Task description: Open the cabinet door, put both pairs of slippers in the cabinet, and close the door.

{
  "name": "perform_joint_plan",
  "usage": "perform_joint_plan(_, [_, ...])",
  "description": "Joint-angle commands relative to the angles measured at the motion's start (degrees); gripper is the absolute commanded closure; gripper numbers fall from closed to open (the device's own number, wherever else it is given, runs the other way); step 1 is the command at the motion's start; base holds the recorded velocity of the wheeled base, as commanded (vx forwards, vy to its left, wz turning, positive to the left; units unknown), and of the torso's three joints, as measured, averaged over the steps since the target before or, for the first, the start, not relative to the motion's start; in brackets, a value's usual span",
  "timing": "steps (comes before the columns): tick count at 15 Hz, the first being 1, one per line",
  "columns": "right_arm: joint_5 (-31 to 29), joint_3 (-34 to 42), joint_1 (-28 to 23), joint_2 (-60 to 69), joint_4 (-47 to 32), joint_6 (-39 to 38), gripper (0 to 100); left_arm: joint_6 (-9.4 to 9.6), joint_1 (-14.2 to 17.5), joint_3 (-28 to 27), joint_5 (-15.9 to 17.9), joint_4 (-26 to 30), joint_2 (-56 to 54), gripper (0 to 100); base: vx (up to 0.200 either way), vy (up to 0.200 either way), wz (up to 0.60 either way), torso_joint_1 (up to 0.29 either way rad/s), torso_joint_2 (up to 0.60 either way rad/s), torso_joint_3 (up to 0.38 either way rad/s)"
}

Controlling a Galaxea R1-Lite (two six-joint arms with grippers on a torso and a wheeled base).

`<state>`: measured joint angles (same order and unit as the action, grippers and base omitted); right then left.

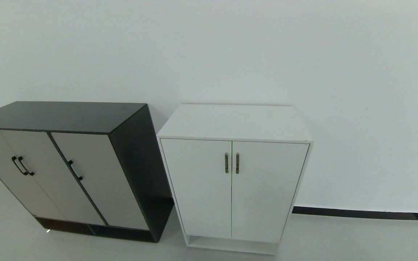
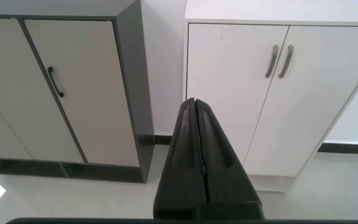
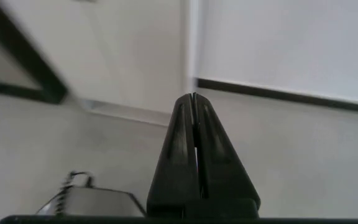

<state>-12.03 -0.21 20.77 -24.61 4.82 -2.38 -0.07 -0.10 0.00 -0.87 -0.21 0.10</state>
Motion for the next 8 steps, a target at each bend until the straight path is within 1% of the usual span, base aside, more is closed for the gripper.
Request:
perform_joint_plan(1, [2.9,-0.1,-0.5,11.9,-3.0,0.9,100,-0.01,0.0,0.0,0.0,-0.1,0.1,100,0.0,0.0,0.0,0.0,0.0,0.0])
perform_joint_plan(2, [2.9,-0.1,-0.2,12.2,-3.0,1.2,100,-0.01,0.0,0.0,0.0,-0.1,0.1,100,0.0,0.0,0.0,0.0,0.0,0.0])
perform_joint_plan(4, [2.7,-0.1,-0.2,13.5,-2.2,6.4,100,0.07,0.0,0.0,0.0,-0.1,0.1,100,0.0,0.0,0.0,0.0,0.0,0.0])
perform_joint_plan(5, [3.3,-0.3,-0.3,14.7,-2.6,7.5,100,-0.01,0.0,0.0,0.0,-0.1,0.1,100,0.0,0.0,0.0,0.0,0.0,0.0])
perform_joint_plan(6, [6.4,-0.8,-0.1,16.2,-4.4,7.9,100,0.07,0.0,0.0,0.0,-0.1,0.1,100,0.0,0.0,0.0,0.0,0.0,0.0])
perform_joint_plan(7, [6.8,-1.2,-0.6,15.8,-5.2,8.3,100,-0.01,0.0,0.0,0.0,-0.1,0.1,100,0.0,0.0,0.0,0.0,0.0,0.0])
perform_joint_plan(8, [6.8,-1.2,-2.2,16.4,-5.3,7.8,100,-0.01,0.0,0.0,0.0,-0.1,0.1,100,0.0,0.0,0.0,0.0,0.0,0.0])
